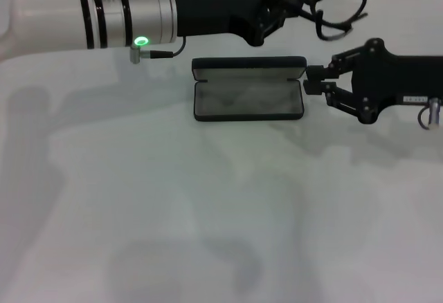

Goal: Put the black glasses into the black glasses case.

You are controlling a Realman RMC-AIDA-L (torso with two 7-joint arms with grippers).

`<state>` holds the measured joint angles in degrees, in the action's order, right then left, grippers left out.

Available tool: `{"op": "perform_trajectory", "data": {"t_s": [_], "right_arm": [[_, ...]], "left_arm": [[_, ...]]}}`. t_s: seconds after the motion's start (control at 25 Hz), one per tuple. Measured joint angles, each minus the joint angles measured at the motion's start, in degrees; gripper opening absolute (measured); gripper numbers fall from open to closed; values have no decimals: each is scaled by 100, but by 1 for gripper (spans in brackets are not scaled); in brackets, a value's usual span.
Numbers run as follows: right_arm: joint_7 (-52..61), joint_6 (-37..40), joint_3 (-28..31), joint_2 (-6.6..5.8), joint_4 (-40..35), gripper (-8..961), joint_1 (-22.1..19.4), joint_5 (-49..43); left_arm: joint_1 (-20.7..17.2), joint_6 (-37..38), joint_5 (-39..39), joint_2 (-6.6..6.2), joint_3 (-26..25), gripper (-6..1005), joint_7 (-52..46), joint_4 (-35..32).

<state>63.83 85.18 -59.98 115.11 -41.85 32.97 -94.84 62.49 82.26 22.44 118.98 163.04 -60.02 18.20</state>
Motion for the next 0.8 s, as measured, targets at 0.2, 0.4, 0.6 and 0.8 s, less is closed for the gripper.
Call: {"op": "perform_trajectory", "data": {"t_s": [0.2,0.4,0.6,0.8], "right_arm": [[1408,-41,-240,10,-1167,163,91,-820],[2209,-71,-320,27,-1725,163,239,-1441],[2304,-427,-355,29,-1801,163,288,-1508],[2315,-751,-475,45,-1797,162,348,-1501]], "left_arm": [[0,0,-141,33,0,31,185,0],[0,0,-163,46,0,31,225,0],[0,-2,-207,46,0,31,288,0],[0,-16,-216,46,-1,30,298,2]]}}
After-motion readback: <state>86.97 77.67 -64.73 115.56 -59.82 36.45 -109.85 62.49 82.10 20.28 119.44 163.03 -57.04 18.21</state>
